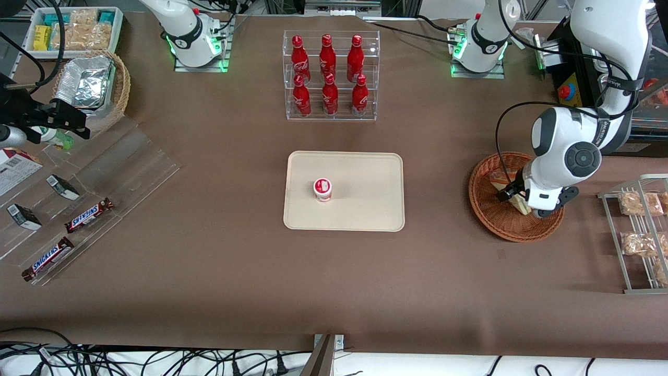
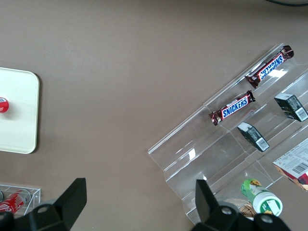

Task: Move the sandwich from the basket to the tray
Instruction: 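Lower the left gripper onto the sandwich and close on it, then lift the sandwich up out of the basket with the left gripper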

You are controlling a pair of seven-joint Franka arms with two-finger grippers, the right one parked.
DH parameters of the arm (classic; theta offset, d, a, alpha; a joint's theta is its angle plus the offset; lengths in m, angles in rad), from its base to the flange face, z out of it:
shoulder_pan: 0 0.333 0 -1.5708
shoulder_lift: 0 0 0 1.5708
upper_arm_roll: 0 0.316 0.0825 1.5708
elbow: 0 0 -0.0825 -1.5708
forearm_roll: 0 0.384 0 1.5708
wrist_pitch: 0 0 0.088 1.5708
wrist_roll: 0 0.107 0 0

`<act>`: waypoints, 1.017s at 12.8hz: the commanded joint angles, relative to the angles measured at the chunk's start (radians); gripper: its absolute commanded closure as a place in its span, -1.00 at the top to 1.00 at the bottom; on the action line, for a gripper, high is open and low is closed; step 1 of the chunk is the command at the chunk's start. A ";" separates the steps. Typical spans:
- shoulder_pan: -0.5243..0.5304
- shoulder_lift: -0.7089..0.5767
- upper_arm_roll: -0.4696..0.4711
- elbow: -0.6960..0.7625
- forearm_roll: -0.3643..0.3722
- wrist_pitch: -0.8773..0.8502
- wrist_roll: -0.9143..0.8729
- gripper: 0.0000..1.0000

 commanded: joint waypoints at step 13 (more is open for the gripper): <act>-0.007 -0.083 -0.132 0.330 0.101 -0.465 0.226 -0.20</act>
